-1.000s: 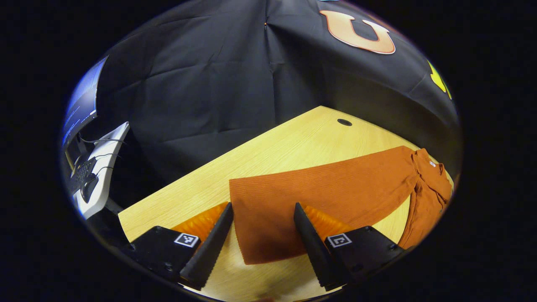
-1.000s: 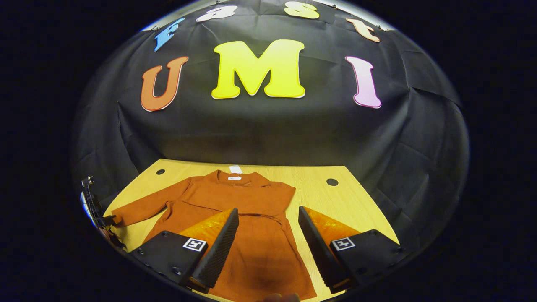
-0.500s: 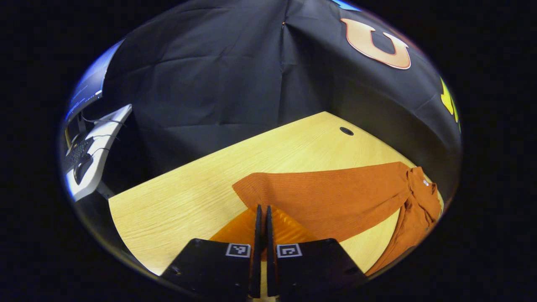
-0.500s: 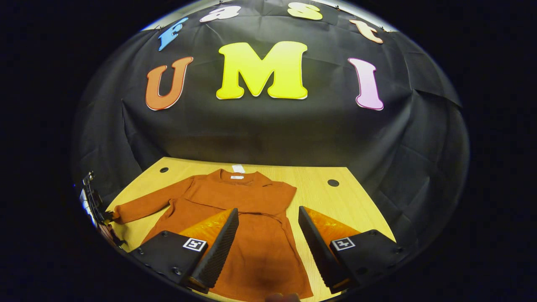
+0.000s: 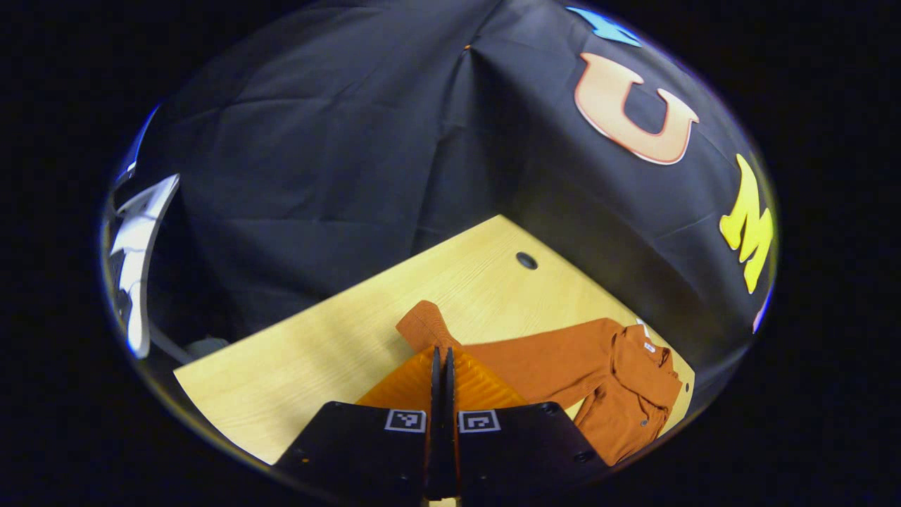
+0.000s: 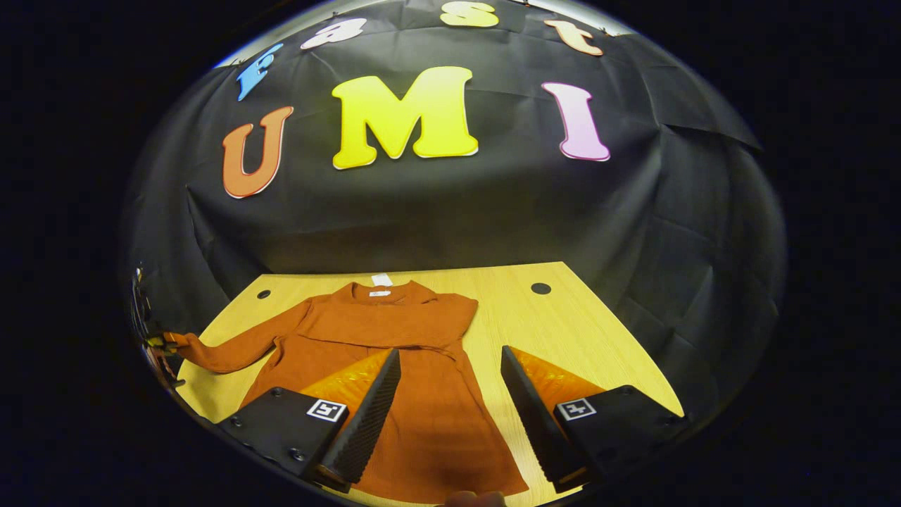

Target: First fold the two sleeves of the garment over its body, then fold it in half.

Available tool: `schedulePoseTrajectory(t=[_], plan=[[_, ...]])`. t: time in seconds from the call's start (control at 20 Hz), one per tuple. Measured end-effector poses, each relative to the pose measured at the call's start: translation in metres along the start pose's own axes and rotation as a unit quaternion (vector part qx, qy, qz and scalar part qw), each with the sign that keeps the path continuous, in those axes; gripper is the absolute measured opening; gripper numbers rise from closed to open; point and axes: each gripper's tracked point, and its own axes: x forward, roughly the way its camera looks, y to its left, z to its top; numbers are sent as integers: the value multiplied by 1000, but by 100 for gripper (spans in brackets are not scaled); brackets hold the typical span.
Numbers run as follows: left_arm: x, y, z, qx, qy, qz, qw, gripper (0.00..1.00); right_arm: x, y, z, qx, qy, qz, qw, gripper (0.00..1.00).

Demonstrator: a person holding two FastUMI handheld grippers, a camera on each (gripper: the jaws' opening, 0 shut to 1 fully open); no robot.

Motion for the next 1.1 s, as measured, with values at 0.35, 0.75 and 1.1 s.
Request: schedulePoseTrajectory(t=[0.35,0.75,1.1], plan=[[-5,-130,101,72,-52,-83,993,3,-8,-40,-10,48,-4,-8,999,92],[-13,-356,73,204,-51,-217,953,3,-35,-126,-10,88,-32,-76,993,91],[-2,-488,-111,323,40,-300,897,3,-83,-201,-29,90,-20,-159,983,92]])
